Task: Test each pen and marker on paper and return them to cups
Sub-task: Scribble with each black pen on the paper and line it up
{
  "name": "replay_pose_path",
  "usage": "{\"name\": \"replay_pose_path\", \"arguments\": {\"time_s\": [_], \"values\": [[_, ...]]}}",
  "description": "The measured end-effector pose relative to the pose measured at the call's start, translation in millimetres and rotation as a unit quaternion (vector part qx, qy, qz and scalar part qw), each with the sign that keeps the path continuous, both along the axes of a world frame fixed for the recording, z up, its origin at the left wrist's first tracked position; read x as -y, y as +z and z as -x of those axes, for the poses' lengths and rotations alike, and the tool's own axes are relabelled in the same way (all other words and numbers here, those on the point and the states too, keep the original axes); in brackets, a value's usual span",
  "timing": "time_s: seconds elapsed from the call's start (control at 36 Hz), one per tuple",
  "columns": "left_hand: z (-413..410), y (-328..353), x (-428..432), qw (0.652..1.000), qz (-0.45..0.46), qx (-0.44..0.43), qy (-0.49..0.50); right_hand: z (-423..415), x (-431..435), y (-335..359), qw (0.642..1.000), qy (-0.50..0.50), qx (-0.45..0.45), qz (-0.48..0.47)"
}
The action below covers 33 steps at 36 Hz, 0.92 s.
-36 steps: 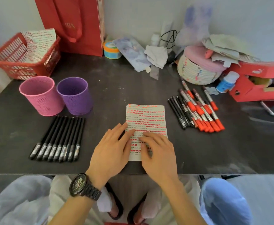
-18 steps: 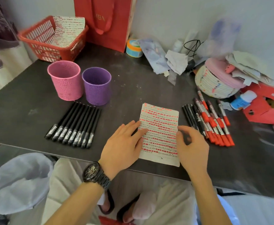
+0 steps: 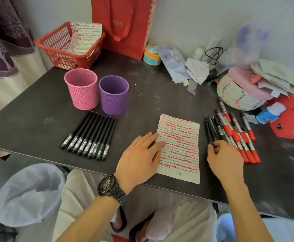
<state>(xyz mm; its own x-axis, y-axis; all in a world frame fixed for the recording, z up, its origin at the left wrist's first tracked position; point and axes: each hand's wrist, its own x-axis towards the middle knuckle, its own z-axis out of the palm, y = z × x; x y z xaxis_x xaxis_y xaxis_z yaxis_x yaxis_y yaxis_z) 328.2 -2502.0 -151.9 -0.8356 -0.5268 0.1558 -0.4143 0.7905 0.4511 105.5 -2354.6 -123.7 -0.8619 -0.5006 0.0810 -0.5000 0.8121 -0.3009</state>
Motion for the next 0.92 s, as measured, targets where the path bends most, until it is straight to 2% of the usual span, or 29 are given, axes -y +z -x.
{"name": "replay_pose_path", "arguments": {"time_s": [0.08, 0.14, 0.28, 0.33, 0.39, 0.44, 0.64, 0.75, 0.92], "values": [[-0.8, 0.0, -0.4, 1.000, 0.001, 0.001, -0.001, -4.3, -1.0, 1.4, 0.993, -0.020, 0.072, 0.090], [-0.9, 0.1, 0.1, 1.000, 0.004, -0.001, 0.001, -10.9, -1.8, 3.5, 0.974, -0.044, 0.131, 0.179], [-1.4, 1.4, -0.4, 1.000, -0.004, -0.007, 0.000, -40.8, 0.5, 9.6, 0.864, -0.042, 0.299, 0.404], [-1.4, 1.3, -0.8, 1.000, -0.008, -0.011, 0.001, -52.3, 2.1, 8.9, 0.828, -0.023, 0.338, 0.447], [-1.1, 1.3, -0.9, 1.000, -0.012, -0.016, 0.002, -62.2, 4.2, 5.8, 0.809, -0.009, 0.361, 0.464], [-1.1, 1.2, -0.8, 1.000, -0.014, -0.019, 0.002, -70.6, 6.7, 0.1, 0.807, -0.003, 0.367, 0.462], [-5.0, 5.1, -3.0, 0.996, -0.048, -0.070, -0.002, -99.1, 10.0, -13.9, 0.855, 0.042, 0.308, 0.414], [-10.6, 6.0, -2.6, 0.991, -0.080, -0.103, -0.025, -101.6, 7.2, -7.8, 0.854, 0.092, 0.306, 0.411], [-9.4, 2.4, -3.1, 0.991, -0.042, -0.119, -0.051, -94.1, -0.4, -10.8, 0.869, 0.141, 0.326, 0.344]]}}
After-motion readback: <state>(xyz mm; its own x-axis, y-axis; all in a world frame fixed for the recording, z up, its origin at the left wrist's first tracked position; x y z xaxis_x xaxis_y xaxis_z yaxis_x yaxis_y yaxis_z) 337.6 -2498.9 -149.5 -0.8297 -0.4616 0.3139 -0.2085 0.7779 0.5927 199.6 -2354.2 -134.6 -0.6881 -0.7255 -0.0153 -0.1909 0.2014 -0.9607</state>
